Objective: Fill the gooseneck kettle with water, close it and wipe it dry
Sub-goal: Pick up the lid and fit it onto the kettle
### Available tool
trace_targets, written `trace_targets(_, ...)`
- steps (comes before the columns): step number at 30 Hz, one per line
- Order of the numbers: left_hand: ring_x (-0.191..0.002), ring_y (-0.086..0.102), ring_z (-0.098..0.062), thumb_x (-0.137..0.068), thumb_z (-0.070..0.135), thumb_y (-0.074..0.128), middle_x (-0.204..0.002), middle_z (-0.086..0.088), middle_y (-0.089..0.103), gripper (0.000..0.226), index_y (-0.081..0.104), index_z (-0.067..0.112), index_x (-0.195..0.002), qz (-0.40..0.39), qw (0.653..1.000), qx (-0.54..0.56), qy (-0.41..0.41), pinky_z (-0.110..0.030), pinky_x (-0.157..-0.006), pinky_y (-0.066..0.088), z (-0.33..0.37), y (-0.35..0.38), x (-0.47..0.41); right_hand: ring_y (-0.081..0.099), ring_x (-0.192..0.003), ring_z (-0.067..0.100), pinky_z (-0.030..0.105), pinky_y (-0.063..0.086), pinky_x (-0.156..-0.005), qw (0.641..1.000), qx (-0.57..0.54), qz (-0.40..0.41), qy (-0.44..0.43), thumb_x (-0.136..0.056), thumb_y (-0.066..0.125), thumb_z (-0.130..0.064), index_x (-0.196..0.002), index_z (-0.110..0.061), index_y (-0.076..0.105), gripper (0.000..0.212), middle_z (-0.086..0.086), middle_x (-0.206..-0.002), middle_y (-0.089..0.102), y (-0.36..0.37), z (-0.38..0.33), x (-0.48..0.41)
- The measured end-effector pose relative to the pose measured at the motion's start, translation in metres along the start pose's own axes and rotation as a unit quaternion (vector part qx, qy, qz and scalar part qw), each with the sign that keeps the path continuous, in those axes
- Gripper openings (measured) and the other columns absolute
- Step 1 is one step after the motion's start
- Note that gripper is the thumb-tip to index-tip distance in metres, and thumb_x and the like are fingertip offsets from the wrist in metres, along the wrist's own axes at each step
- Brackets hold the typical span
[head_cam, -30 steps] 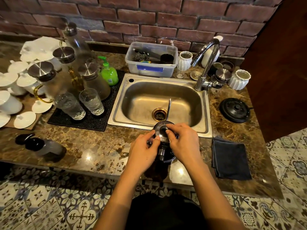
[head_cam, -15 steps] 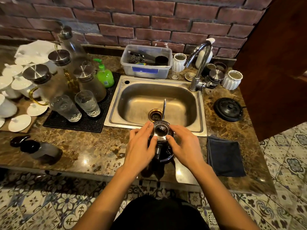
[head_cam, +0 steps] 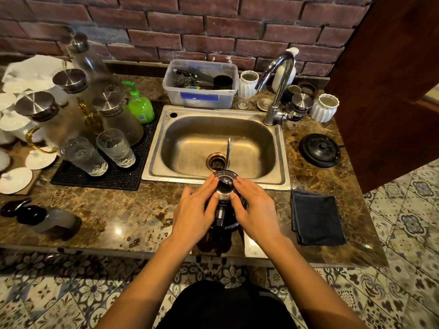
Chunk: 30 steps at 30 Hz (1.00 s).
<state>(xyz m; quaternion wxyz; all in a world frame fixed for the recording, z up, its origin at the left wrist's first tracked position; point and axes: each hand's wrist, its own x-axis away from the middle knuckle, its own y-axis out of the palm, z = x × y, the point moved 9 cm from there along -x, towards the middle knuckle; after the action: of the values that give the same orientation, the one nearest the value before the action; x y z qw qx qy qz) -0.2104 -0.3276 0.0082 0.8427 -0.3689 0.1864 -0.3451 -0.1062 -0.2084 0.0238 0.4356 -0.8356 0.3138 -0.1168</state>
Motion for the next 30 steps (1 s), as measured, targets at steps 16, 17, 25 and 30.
trace_targets(16,-0.085,0.039,-0.012,-0.102,0.046,0.050,-0.154,0.029,0.042,0.047,0.044,0.044,-0.149,-0.022,0.999,-0.047,0.001,-0.032,-0.071,0.053,-0.003,-0.003,-0.004,0.057,-0.129,0.021,0.023,0.033,-0.108,1.000,0.026,0.003,-0.010,-0.094,0.065,-0.028,-0.133,-0.013,0.065,0.042,0.004,-0.138,0.063,0.004,0.000,0.000)
trace_targets(17,-0.086,0.040,-0.012,-0.102,0.046,0.050,-0.154,0.028,0.044,0.047,0.045,0.043,-0.149,-0.020,0.999,-0.047,0.000,-0.032,-0.071,0.054,-0.002,-0.004,-0.005,0.057,-0.129,0.020,0.023,0.033,-0.108,1.000,0.026,0.002,-0.010,-0.094,0.064,-0.029,-0.133,-0.014,0.064,0.042,0.004,-0.139,0.063,0.004,0.000,0.000)
trace_targets(25,-0.092,0.044,-0.014,-0.100,0.041,0.056,-0.149,0.021,0.054,0.047,0.051,0.038,-0.147,-0.022,0.999,-0.023,-0.018,-0.038,-0.085,0.053,0.003,-0.009,-0.008,0.053,-0.132,0.020,0.024,0.031,-0.109,1.000,0.020,-0.010,-0.021,-0.097,0.060,-0.031,-0.139,-0.018,0.059,0.044,0.001,-0.145,0.058,0.006,0.004,0.000)
trace_targets(30,-0.095,0.069,-0.027,-0.094,0.033,0.067,-0.136,0.010,0.069,0.046,0.060,0.035,-0.140,0.000,1.000,-0.010,-0.029,-0.040,-0.089,0.055,0.012,-0.013,-0.012,0.049,-0.137,0.019,0.035,0.038,-0.115,0.998,-0.011,-0.027,-0.051,-0.098,0.056,-0.034,-0.141,-0.020,0.057,0.045,0.000,-0.148,0.055,-0.001,0.015,0.004)
